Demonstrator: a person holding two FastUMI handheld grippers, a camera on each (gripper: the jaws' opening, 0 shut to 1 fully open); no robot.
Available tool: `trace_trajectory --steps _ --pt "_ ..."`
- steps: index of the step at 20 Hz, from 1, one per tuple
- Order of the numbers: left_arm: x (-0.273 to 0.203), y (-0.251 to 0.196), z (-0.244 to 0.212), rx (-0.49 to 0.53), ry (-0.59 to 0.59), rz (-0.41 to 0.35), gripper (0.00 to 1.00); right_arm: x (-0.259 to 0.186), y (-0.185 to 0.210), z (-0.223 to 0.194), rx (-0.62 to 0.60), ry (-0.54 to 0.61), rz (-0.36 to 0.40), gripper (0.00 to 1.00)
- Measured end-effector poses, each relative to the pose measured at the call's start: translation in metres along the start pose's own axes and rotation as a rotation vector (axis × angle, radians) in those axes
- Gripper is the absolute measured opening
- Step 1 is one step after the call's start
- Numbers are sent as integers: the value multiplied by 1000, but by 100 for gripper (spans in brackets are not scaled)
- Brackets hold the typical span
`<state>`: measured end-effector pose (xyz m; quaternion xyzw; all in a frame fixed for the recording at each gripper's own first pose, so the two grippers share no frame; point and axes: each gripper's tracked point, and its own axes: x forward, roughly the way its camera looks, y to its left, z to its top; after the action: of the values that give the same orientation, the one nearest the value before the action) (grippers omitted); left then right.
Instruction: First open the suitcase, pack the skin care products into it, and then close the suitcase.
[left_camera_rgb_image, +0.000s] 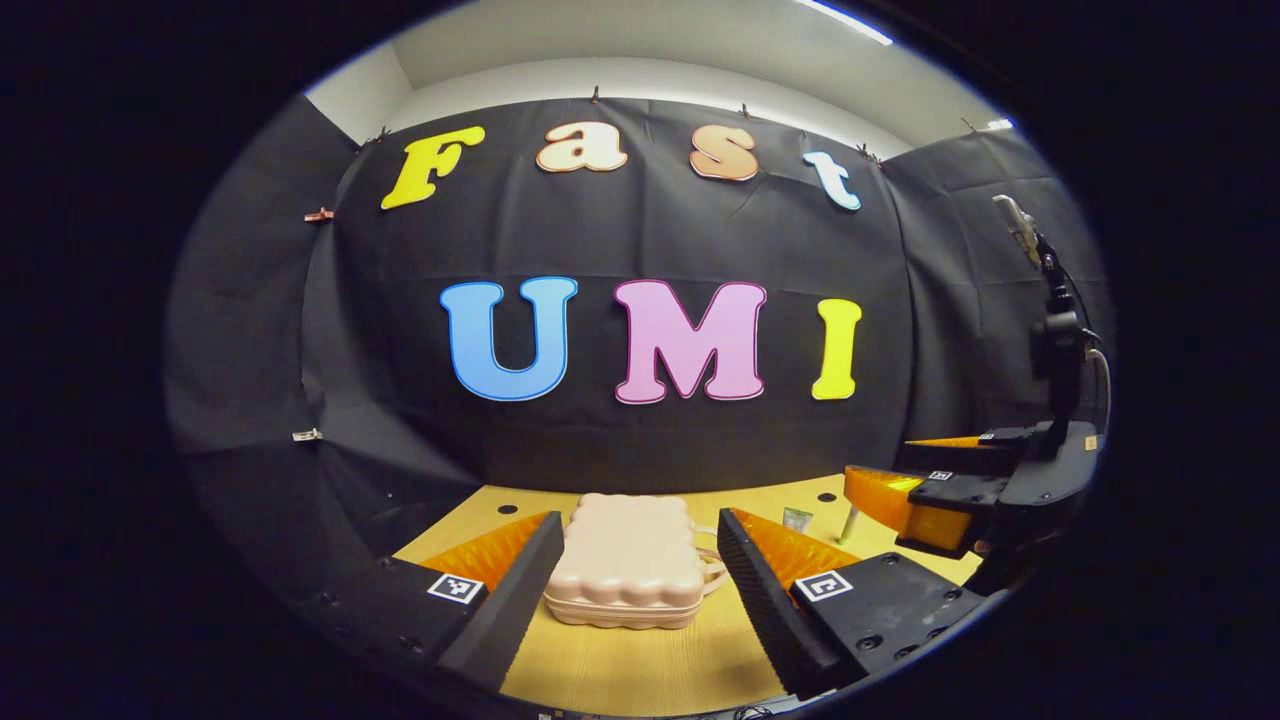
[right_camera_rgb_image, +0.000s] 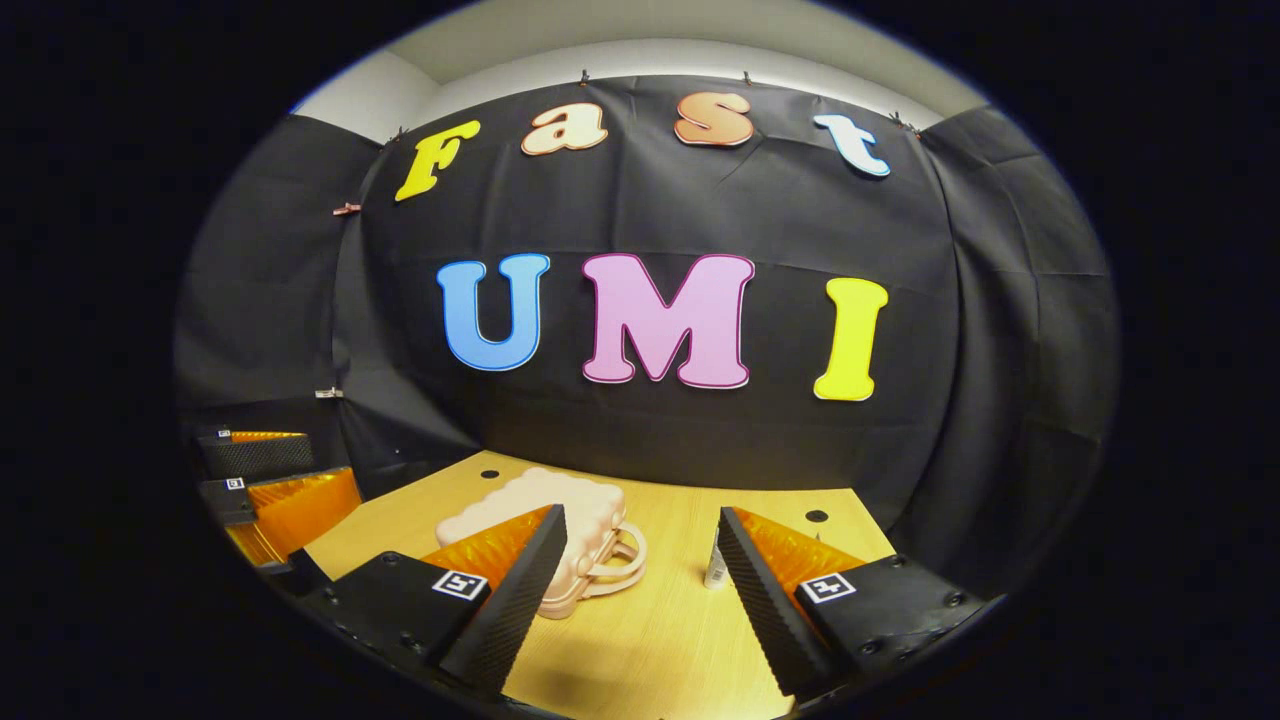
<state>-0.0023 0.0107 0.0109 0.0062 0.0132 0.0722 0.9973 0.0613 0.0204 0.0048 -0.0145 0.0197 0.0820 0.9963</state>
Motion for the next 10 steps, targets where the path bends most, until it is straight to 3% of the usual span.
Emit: trace_trajectory --steps 10 --pt "34 -31 0 4 27 8 97 19 -44 -8 28 33 1 97"
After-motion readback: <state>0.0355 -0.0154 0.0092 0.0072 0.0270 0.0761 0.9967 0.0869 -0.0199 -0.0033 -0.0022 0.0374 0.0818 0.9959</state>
